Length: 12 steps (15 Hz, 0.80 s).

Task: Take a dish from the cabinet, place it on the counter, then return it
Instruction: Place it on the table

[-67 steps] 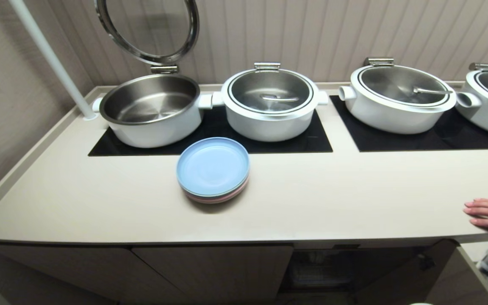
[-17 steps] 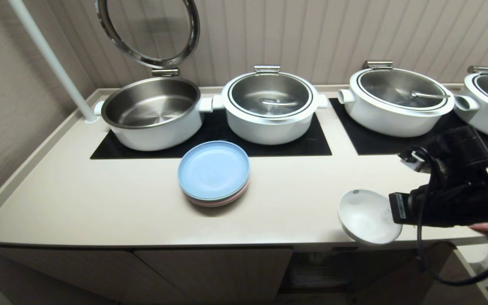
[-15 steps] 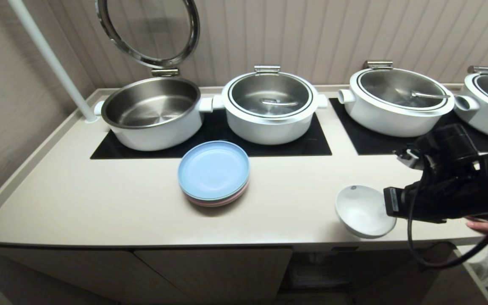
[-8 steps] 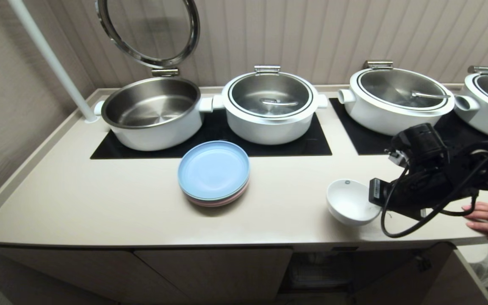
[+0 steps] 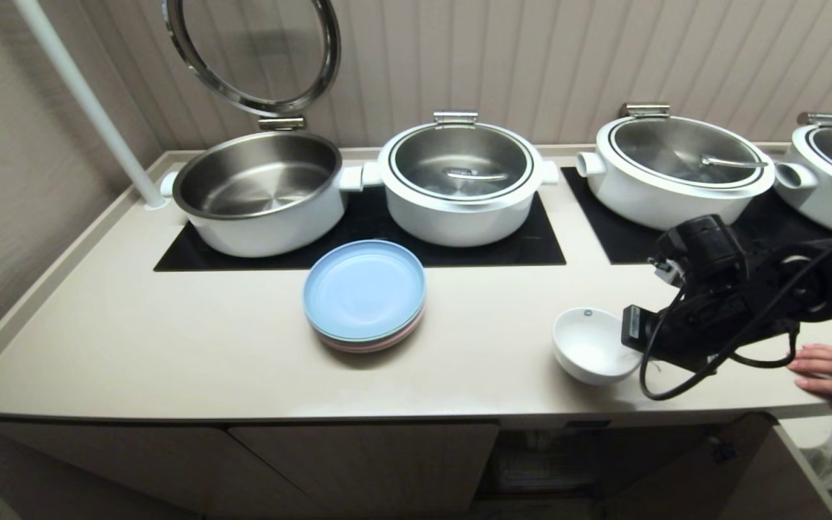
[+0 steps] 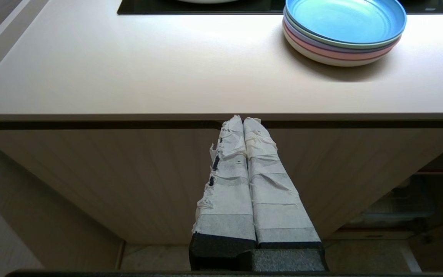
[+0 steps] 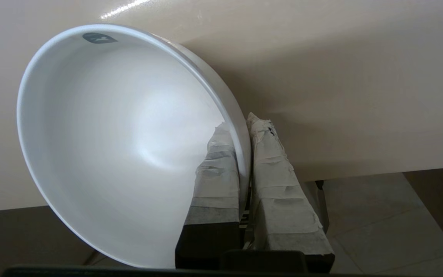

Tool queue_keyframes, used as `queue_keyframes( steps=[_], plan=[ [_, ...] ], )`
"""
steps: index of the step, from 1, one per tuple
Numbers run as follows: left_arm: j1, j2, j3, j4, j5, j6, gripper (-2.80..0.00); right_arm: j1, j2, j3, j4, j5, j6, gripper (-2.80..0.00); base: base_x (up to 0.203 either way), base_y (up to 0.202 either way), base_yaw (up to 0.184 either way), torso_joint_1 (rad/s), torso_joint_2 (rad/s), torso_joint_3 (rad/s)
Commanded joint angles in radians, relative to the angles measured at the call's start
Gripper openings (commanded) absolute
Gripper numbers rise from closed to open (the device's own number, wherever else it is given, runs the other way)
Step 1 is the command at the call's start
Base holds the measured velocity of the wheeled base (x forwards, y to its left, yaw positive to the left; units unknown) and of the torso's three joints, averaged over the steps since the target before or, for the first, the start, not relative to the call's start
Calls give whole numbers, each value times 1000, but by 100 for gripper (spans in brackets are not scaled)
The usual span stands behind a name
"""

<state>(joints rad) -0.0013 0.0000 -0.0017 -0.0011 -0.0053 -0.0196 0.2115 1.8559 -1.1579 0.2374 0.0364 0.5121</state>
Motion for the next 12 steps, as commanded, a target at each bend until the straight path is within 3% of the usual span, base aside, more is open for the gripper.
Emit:
queue_keyframes(
  steps=[1, 12],
  plan=[
    [1, 0, 0, 0, 0, 0, -280, 0, 11, 1, 0, 0, 6, -280, 0, 0, 0, 0, 0, 0],
    [0, 0, 0, 0, 1, 0, -280, 2, 26, -8, -6, -4, 29, -280, 0, 0, 0, 0, 0, 0]
  ],
)
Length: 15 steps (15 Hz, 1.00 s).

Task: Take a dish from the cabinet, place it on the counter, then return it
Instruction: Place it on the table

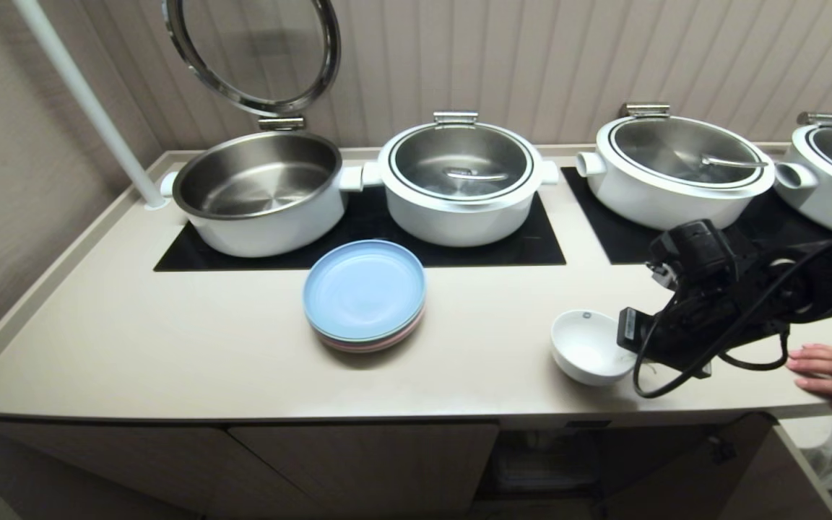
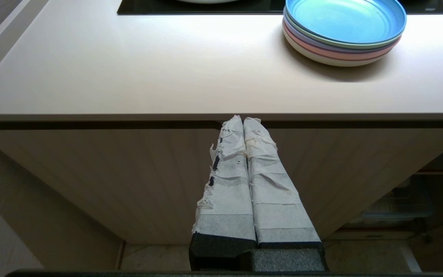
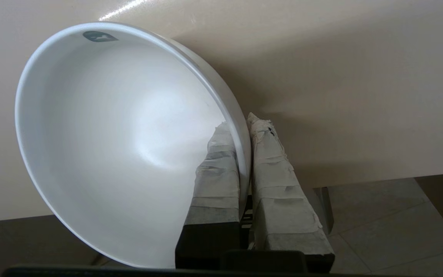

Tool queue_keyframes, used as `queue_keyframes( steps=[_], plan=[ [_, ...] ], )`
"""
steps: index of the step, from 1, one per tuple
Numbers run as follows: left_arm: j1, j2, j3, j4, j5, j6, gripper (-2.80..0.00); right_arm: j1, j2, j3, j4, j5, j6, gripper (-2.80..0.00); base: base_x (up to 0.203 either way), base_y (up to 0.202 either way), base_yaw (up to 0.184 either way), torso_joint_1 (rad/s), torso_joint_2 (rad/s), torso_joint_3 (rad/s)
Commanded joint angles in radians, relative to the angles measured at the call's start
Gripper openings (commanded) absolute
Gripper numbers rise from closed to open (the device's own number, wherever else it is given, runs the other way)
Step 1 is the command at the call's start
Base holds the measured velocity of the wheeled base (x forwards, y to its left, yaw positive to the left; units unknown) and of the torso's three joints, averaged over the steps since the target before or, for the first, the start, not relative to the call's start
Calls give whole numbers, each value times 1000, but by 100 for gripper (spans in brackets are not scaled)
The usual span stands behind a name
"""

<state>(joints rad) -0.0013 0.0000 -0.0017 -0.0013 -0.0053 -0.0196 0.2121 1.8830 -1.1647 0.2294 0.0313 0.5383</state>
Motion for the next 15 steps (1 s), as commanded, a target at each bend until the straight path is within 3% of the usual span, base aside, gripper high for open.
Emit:
queue_keyframes(
  steps=[1, 15],
  plan=[
    [1, 0, 0, 0, 0, 0, -280, 1, -1, -1, 2, 1, 3, -280, 0, 0, 0, 0, 0, 0],
    [0, 0, 0, 0, 0, 0, -280, 1, -8, 12, -13, -3, -1, -280, 0, 0, 0, 0, 0, 0]
  ],
)
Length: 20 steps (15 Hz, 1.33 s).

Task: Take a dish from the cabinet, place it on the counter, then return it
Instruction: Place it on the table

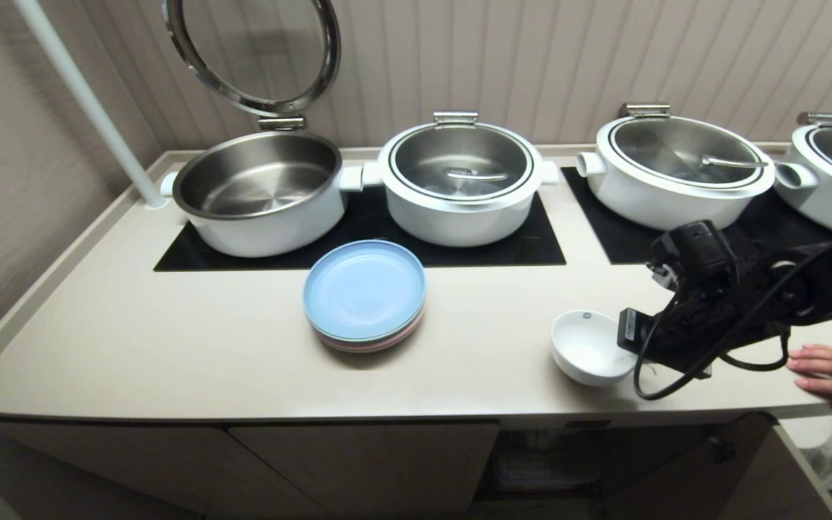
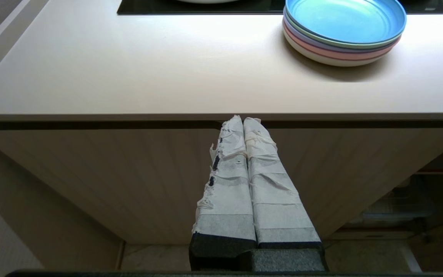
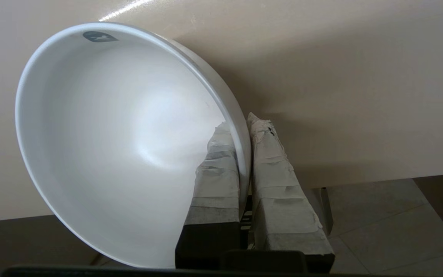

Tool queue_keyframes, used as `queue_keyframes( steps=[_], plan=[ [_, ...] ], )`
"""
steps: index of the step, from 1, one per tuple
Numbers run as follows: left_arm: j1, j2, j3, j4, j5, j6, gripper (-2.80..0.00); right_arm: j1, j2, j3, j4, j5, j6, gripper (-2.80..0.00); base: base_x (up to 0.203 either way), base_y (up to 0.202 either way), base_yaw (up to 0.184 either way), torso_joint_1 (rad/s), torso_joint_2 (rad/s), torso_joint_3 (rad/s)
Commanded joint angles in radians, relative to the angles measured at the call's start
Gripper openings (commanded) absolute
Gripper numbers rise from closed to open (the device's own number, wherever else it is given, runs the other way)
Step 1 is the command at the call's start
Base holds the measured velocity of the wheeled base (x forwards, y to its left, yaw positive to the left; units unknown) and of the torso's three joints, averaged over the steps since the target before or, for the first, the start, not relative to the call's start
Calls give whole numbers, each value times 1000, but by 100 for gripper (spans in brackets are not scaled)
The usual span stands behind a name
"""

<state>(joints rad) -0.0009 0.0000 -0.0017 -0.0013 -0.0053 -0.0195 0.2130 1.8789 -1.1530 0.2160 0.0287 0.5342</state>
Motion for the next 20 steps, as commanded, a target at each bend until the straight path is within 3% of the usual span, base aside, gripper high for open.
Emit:
queue_keyframes(
  steps=[1, 4, 5, 20],
  plan=[
    [1, 0, 0, 0, -1, 0, -280, 1, -4, -1, -1, -1, 0, -280, 0, 0, 0, 0, 0, 0],
    [-1, 0, 0, 0, -1, 0, -280, 2, -6, 1, 0, -1, -2, -280, 0, 0, 0, 0, 0, 0],
    [-1, 0, 0, 0, -1, 0, -280, 2, -7, 2, 0, -1, -2, 0, 0, 0, 0, 0, 0, 0],
    [-1, 0, 0, 0, 0, 0, -280, 2, -40, 2, -3, -13, -8, 0, 0, 0, 0, 0, 0, 0]
  ],
)
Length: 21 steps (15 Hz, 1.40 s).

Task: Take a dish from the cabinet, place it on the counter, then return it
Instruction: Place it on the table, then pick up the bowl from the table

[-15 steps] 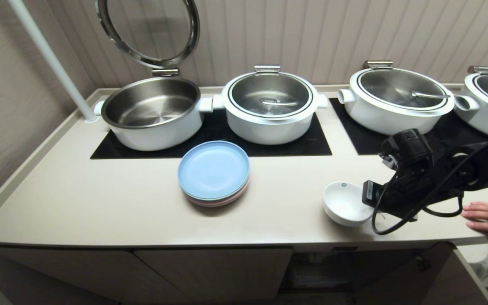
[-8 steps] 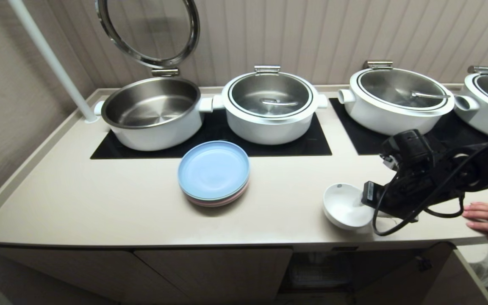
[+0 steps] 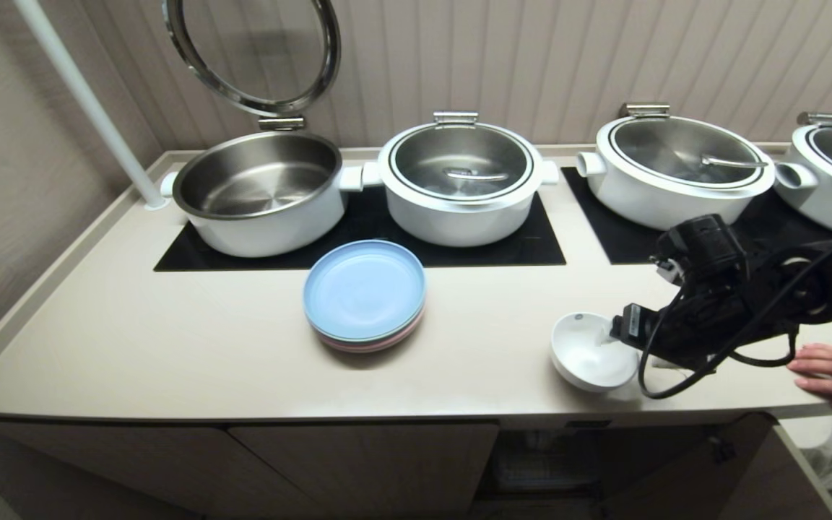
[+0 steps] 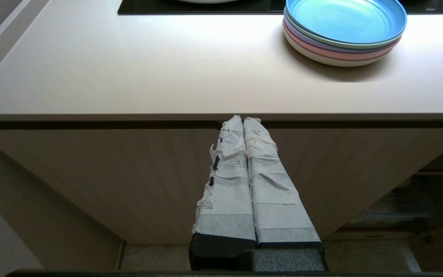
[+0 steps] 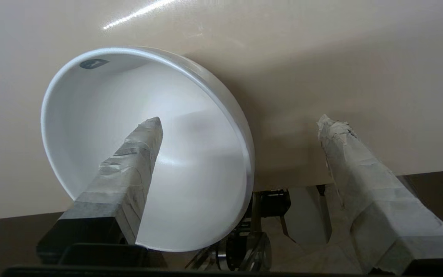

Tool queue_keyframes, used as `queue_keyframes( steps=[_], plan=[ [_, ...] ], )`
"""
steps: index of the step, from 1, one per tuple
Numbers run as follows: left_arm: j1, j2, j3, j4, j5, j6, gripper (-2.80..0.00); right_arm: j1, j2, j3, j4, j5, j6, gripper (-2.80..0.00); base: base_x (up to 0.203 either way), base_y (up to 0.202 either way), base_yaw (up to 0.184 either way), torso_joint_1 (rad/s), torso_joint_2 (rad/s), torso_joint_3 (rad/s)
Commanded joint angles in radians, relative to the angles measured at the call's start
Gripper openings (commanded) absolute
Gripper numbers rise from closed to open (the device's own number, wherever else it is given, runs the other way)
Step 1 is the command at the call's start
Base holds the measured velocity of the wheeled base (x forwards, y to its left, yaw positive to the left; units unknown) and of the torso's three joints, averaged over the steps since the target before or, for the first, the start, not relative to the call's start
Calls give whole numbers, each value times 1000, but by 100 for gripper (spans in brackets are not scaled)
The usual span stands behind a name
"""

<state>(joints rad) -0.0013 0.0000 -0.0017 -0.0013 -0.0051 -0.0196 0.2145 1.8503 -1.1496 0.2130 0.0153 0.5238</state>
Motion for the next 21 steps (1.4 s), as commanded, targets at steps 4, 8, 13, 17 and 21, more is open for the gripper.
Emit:
queue_keyframes(
  steps=[4, 8, 13, 17, 21],
  plan=[
    [1, 0, 0, 0, -1, 0, -280, 1, -39, -2, 0, 0, 0, 0, 0, 0, 0, 0, 0, 0],
    [1, 0, 0, 0, -1, 0, -280, 0, -68, -4, -3, -2, -59, 0, 0, 0, 0, 0, 0, 0],
    [0, 0, 0, 0, -1, 0, -280, 0, -119, 6, -47, 0, -133, -280, 0, 0, 0, 0, 0, 0],
    [0, 0, 0, 0, 0, 0, -280, -3, -171, 33, -49, -2, -212, -280, 0, 0, 0, 0, 0, 0],
    [0, 0, 0, 0, 0, 0, -280, -9, -231, 39, -70, -3, -294, -280, 0, 0, 0, 0, 0, 0]
  ],
)
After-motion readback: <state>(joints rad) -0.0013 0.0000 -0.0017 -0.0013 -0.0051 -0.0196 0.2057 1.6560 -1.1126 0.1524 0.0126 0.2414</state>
